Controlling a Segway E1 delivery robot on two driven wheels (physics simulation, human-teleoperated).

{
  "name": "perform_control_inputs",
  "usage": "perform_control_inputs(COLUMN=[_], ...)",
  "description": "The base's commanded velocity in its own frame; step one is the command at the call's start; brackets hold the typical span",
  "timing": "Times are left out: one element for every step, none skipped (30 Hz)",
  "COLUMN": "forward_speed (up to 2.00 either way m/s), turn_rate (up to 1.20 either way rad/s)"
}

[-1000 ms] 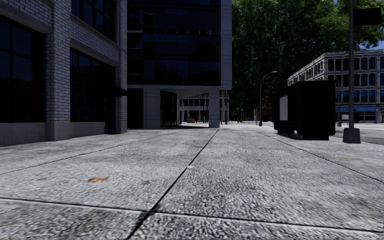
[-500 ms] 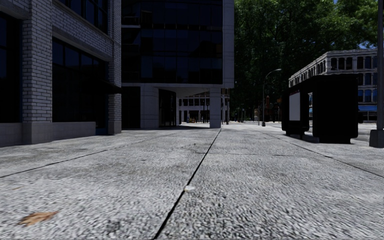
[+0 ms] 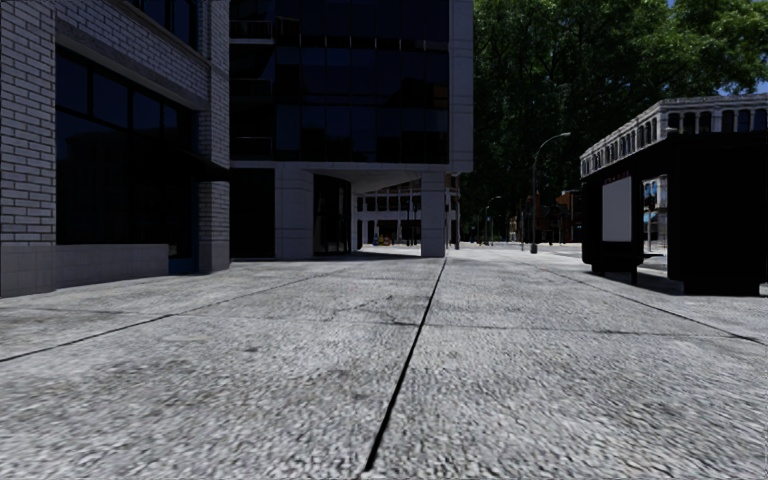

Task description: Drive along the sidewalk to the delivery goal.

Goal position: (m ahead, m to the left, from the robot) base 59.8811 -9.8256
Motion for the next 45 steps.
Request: perform_control_inputs(forward_speed=[2.0,2.0,2.0,2.0,2.0,2.0,2.0,2.0,2.0,2.0,2.0,2.0,2.0,2.0,2.0,2.0,2.0,2.0,2.0,2.0,2.0,2.0,2.0,2.0,2.0,2.0,2.0,2.0,2.0,2.0,2.0,2.0,2.0,2.0,2.0,2.0,2.0,2.0,2.0,2.0,2.0,2.0,2.0,2.0,2.0], turn_rate=[0.0,0.0,0.0,0.0,0.0,0.0,0.0,0.0,0.0,0.0,0.0,0.0,0.0,0.0,0.0,0.0,0.0,0.0,0.0,0.0,0.0,0.0,0.0,0.0,0.0,0.0,0.0,0.0,0.0,0.0,0.0,0.0,0.0,0.0,0.0,0.0,0.0,0.0,0.0,0.0,0.0,0.0,0.0,0.0,0.0])
